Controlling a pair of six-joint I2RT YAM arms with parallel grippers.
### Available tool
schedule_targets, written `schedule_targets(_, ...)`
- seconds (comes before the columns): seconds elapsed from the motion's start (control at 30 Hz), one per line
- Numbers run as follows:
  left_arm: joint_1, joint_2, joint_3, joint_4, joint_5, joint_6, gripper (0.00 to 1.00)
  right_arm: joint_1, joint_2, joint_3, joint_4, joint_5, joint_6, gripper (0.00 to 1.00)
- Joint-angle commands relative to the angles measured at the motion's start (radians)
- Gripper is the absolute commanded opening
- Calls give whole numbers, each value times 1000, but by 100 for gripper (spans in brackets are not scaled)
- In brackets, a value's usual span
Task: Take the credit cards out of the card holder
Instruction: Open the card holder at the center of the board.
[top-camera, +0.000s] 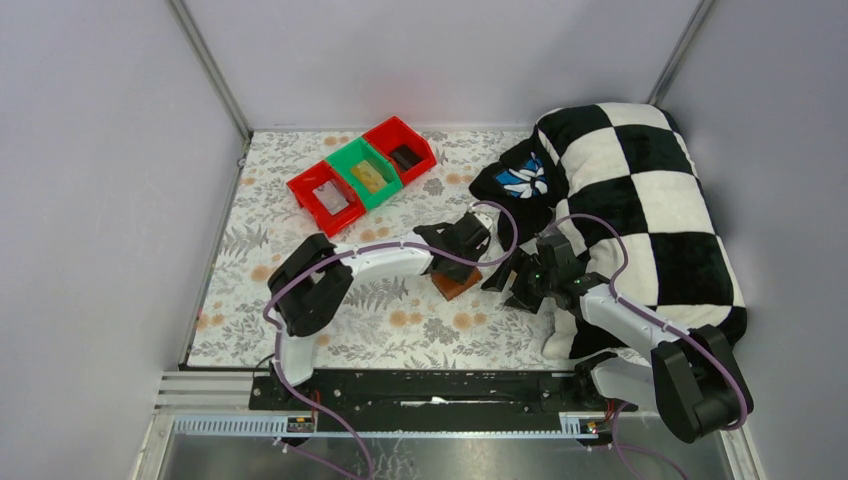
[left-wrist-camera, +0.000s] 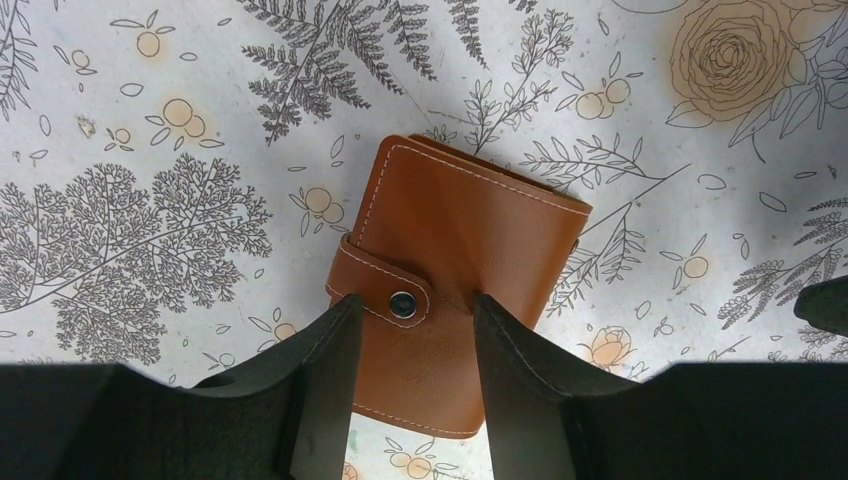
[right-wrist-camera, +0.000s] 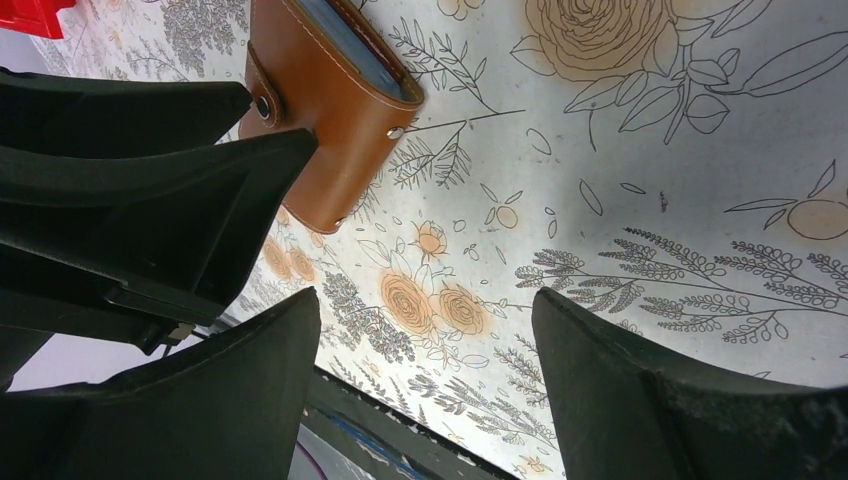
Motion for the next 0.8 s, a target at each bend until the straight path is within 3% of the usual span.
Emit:
schedule_targets(0.0, -3, 31, 22, -7, -51, 17, 47, -6, -3, 10, -6, -1, 1, 84)
schedule_targets(0.13, -3, 38, 24, -5, -61, 20, 35, -6, 6, 15, -4, -5, -2, 84)
schedule_targets(0.37, -3, 60, 41, -8, -91, 40, 0, -6, 18, 20, 5, -23, -8, 83)
schedule_targets(0.53, 1, 17, 58, -30, -53, 12, 0, -5, 26, 17, 30, -62, -16, 83)
schedule_targets(0.77, 61, -122, -30, 13, 229, -159, 0, -5, 116, 32, 142, -149, -25, 86)
